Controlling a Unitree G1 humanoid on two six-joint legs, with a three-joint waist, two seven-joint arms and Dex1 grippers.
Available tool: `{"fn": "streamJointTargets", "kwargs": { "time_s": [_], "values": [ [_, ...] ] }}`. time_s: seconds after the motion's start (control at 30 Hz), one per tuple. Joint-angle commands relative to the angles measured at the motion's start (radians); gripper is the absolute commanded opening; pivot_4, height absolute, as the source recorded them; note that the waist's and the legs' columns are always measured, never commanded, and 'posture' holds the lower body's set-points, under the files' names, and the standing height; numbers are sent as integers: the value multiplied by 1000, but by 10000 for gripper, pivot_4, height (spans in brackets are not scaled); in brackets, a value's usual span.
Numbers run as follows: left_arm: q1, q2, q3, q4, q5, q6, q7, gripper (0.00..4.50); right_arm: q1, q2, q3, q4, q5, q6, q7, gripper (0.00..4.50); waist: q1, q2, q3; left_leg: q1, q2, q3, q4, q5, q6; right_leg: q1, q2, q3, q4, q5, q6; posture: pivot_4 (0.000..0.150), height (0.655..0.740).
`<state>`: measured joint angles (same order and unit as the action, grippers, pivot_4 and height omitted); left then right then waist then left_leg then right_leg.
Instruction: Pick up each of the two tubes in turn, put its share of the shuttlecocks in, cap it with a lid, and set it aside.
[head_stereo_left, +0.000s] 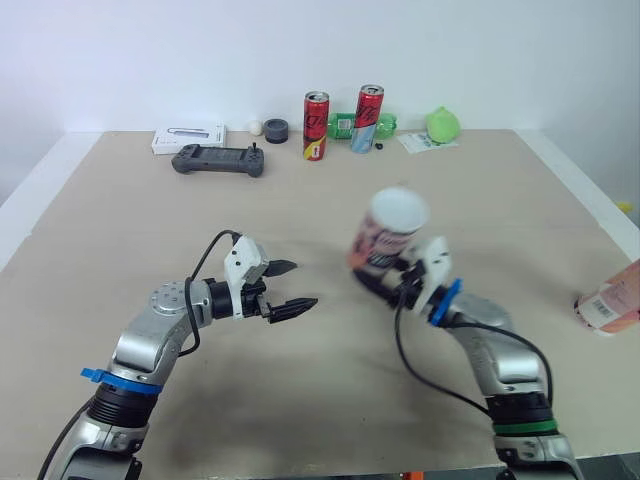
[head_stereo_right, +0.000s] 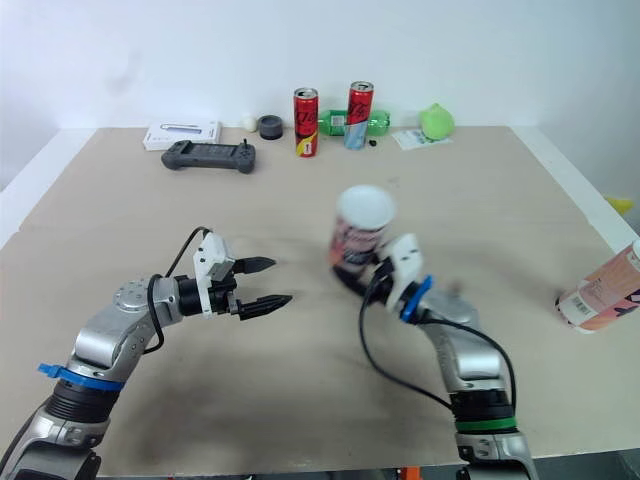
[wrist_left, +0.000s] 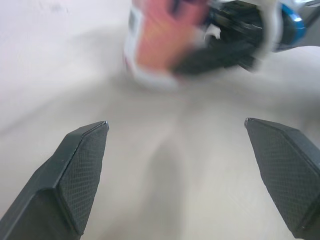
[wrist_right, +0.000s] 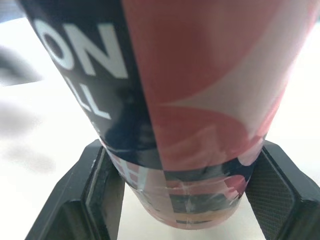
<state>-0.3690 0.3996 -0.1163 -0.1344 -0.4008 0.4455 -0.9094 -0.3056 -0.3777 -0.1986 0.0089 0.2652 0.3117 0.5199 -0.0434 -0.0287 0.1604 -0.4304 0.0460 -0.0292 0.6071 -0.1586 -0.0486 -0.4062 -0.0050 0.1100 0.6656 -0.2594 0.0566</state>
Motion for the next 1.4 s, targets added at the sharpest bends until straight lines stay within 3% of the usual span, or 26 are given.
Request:
{"fn": "streamJointTargets", "kwargs": {
  "time_s": [0.03,0.33,0.77,0.87,1.07,1.3,1.4],
  "values": [
    [-30,-37,-12,-22,7,-48,26,45000,3,-15,-185,28,-16,-20,-217,31575,-1,0,0,0,0,0,0,0,0,0,0,0,0,0,0,1500,7400],
    [-98,-113,-53,42,26,-83,38,45000,-5,-33,-326,136,-29,16,-445,31575,-7,3,-1,2,0,2,-1,0,1,0,1,3,0,0,-1,1500,7400],
    [-89,-125,-71,35,41,-87,50,45000,-6,-8,-321,200,58,116,-448,31575,-7,3,-1,4,0,2,-1,1,1,2,1,4,0,1,1,1500,7400],
    [-83,-125,-73,32,42,-88,54,45000,12,-14,-320,176,66,137,-441,44682,-6,3,-1,4,0,2,-1,1,1,2,2,4,0,1,0,1500,7400],
    [-81,-118,-72,32,39,-87,51,45000,74,-14,-314,66,92,204,-423,44682,-5,3,-1,4,0,2,-1,1,1,3,1,3,0,1,0,1500,7400],
    [-71,-102,-55,39,44,-95,59,45000,225,15,-313,-182,134,300,-429,44682,-5,3,-1,4,0,2,-1,1,1,2,1,3,0,1,0,1500,7400],
    [-33,-98,-7,46,61,-124,119,45000,342,20,-268,-337,182,269,-319,44682,-5,3,-2,4,0,2,-2,1,1,2,1,3,0,0,0,1500,7400]
  ]
}}
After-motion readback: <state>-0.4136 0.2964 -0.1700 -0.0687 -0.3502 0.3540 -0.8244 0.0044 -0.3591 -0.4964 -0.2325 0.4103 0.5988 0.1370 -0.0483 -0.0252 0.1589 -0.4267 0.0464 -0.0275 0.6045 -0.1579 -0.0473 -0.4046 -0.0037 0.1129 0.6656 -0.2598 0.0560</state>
